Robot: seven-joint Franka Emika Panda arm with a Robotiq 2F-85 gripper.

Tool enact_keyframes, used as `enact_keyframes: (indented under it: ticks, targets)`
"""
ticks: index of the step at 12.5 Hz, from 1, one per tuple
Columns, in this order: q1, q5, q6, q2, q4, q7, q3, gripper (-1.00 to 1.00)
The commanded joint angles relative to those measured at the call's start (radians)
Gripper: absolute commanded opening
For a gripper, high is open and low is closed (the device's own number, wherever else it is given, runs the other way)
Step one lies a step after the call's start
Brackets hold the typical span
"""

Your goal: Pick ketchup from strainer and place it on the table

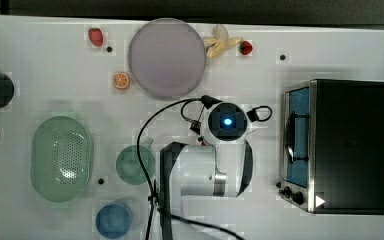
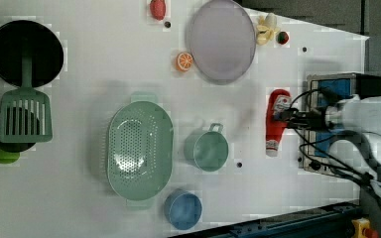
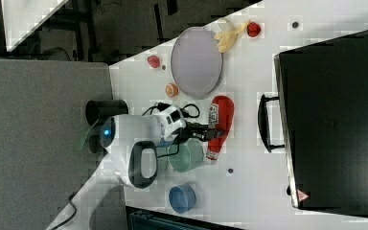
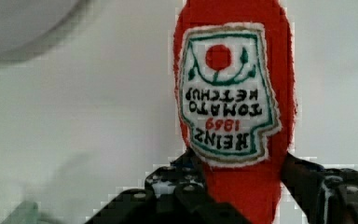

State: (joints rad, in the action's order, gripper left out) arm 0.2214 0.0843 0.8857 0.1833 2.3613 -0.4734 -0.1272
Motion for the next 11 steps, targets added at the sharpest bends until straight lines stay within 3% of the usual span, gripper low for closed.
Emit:
enact_keyframes:
  ticks: [1,4,7,11]
  targets:
    - [0.000,-0.004,0.075,0.037,0.009,-0.033,-0.005,0.39]
    - [0.000,-0.004,0.087,0.031,-0.003,-0.029,-0.010,1.00]
    - [0.000,-0.004,-0.009,-0.047,-0.081,0.039,-0.019,1.00]
    - [-0.001,-0.004,-0.388,-0.129,-0.310,0.297,-0.032,1.00]
